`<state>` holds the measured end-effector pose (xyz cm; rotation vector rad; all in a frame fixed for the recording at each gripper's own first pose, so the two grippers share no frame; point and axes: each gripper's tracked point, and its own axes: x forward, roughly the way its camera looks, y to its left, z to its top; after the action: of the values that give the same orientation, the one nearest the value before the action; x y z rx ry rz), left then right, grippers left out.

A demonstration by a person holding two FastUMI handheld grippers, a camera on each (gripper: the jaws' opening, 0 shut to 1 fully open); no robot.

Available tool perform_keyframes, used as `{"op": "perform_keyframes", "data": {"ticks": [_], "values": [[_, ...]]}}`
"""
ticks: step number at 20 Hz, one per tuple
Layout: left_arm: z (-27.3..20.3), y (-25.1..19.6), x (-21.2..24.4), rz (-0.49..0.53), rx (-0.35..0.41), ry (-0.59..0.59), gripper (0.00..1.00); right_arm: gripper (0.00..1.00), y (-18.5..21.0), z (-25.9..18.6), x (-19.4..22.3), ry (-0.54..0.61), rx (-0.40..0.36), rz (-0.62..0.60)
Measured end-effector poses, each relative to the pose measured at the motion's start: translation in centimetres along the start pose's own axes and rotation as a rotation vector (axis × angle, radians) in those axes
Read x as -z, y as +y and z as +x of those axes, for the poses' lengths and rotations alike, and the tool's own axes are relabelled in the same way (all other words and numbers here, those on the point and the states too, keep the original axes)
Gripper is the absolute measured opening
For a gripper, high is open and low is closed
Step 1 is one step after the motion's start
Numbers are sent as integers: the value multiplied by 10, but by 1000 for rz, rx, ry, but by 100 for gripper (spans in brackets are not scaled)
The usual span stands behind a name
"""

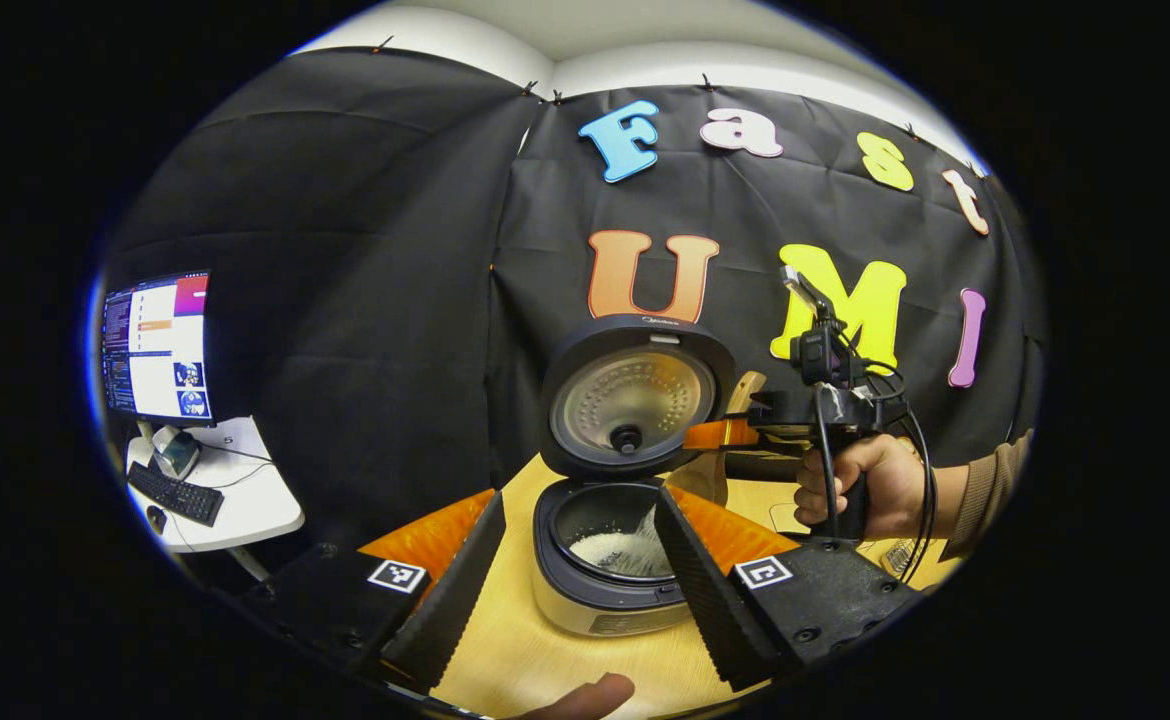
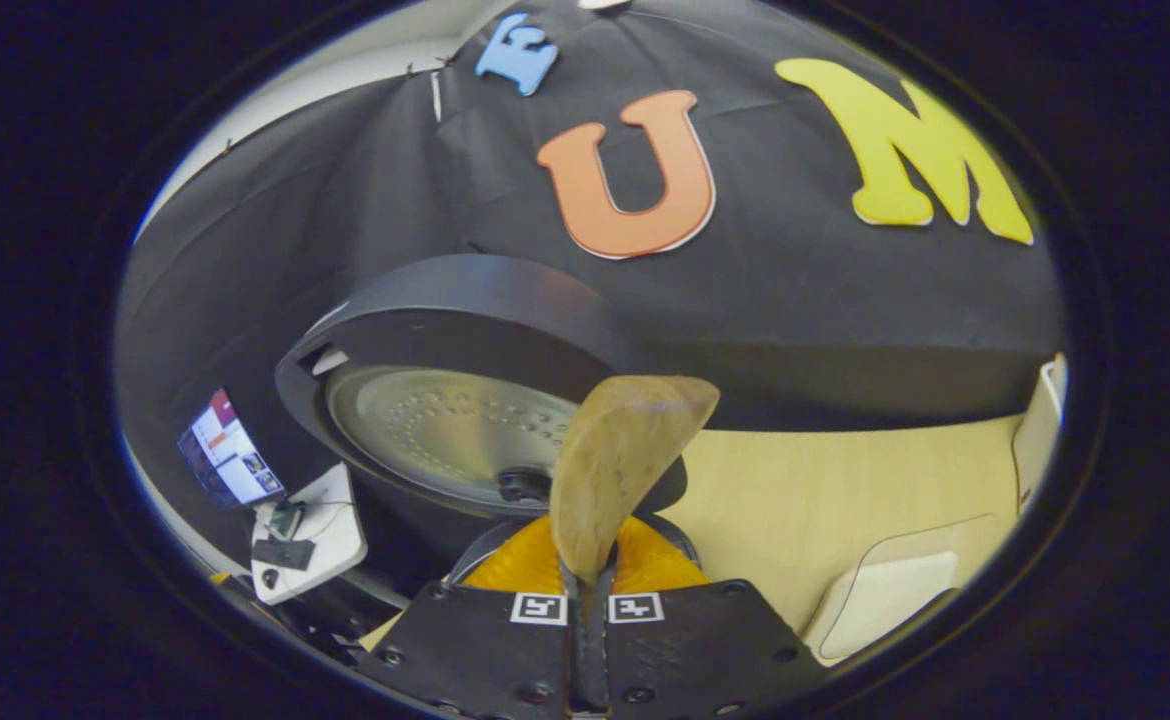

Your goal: Close the left gripper, press the button to open the rice cooker; take a wooden spoon from the chopstick holder with the right hand, scoop a spoonful of rice and pour it into the rice cooker, then put the wooden spoon back into the chopstick holder.

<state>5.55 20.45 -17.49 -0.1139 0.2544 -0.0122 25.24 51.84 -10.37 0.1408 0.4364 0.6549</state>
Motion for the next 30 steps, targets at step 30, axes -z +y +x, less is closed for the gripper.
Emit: {"op": "perform_keyframes", "data": {"ticks": [30], "values": [[5, -24, 4, 57, 56, 40, 96, 1, -2, -50, -46, -166, -28, -527]]}}
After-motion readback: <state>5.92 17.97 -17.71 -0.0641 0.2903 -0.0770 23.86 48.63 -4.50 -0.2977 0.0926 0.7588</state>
